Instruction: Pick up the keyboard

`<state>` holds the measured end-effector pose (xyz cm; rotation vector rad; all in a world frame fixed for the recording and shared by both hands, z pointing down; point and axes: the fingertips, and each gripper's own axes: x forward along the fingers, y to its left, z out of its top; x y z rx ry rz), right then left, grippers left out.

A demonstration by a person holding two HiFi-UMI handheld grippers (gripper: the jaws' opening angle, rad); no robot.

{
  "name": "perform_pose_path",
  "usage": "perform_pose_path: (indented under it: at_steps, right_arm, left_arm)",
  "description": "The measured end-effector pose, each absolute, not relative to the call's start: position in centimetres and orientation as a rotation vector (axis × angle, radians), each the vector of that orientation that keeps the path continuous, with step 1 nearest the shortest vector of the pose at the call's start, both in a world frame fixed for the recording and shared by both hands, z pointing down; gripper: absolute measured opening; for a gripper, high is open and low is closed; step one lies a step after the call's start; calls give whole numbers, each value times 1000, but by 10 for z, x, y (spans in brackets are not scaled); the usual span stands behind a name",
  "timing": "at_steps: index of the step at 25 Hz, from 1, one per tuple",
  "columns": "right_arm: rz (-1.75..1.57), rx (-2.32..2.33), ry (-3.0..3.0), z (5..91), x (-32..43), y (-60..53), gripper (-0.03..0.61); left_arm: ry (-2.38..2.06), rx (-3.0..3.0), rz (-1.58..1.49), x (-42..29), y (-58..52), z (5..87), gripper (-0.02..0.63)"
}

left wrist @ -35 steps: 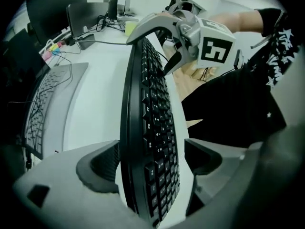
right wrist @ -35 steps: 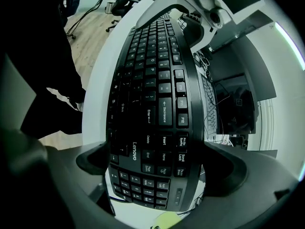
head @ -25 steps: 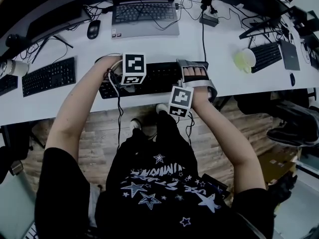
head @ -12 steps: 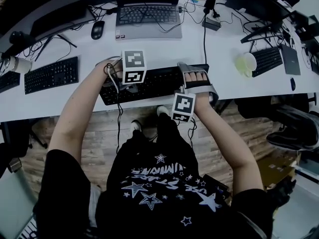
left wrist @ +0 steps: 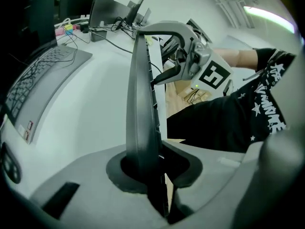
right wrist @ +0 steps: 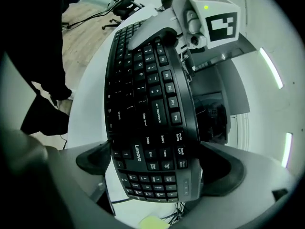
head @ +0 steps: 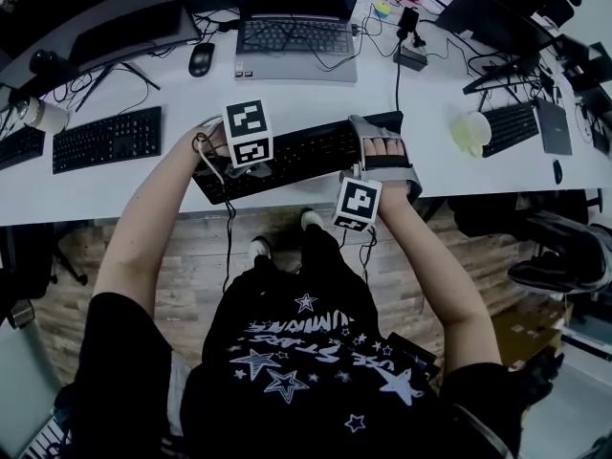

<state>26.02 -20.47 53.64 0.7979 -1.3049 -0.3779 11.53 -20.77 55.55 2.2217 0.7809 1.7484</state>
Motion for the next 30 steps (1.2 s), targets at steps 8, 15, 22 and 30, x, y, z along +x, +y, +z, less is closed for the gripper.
perform_pose_path:
  at_steps: [8,15,22,30]
  right_arm:
    - [-374,1150,-1412,470,238,-226,566]
    - [-158,1638,-1565,412,231,-228,563]
    - [148,2150,-1641,377,239,-197,292]
    - [237,2301,-1643,386,241,-158,16]
  left_arm:
    - [475,2386,1290,115,-236,512,84]
    - [116,2518,950,101,-258,476,84]
    - [-53,2531,643,72,-254,449,86]
    - [-223,2594,504,47,-239,434,86]
